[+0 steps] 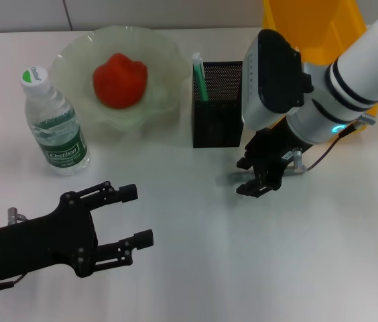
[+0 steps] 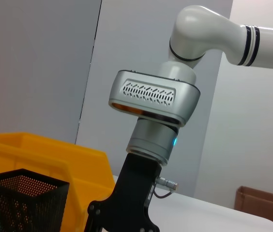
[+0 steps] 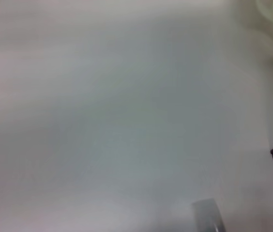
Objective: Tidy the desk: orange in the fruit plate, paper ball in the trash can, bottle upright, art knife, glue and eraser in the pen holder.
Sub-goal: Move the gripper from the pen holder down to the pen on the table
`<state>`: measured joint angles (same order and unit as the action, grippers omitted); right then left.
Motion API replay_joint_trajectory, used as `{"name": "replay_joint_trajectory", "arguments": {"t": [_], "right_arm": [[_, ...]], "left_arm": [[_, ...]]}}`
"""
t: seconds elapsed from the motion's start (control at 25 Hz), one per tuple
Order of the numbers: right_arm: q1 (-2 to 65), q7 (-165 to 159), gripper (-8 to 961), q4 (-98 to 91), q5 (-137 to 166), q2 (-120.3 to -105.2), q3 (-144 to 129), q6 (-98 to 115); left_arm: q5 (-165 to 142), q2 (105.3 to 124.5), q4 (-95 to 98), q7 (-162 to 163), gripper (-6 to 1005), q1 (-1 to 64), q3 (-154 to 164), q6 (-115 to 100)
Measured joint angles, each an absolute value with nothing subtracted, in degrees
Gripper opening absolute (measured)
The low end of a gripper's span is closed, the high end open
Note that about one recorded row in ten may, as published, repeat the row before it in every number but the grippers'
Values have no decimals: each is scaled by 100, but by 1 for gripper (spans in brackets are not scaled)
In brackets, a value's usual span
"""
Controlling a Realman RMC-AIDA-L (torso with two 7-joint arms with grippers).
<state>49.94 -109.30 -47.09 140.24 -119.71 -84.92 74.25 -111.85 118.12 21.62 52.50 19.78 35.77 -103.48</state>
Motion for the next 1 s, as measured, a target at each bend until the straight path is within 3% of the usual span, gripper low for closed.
{"name": "replay_joint_trajectory", "arguments": {"t": [1.0], "right_arm": [[5045, -10934, 278, -4529, 14058, -11970, -8552, 7285]], "left_arm": [[-11142, 11813, 2162, 5273, 783, 1977, 3551, -10420]]}}
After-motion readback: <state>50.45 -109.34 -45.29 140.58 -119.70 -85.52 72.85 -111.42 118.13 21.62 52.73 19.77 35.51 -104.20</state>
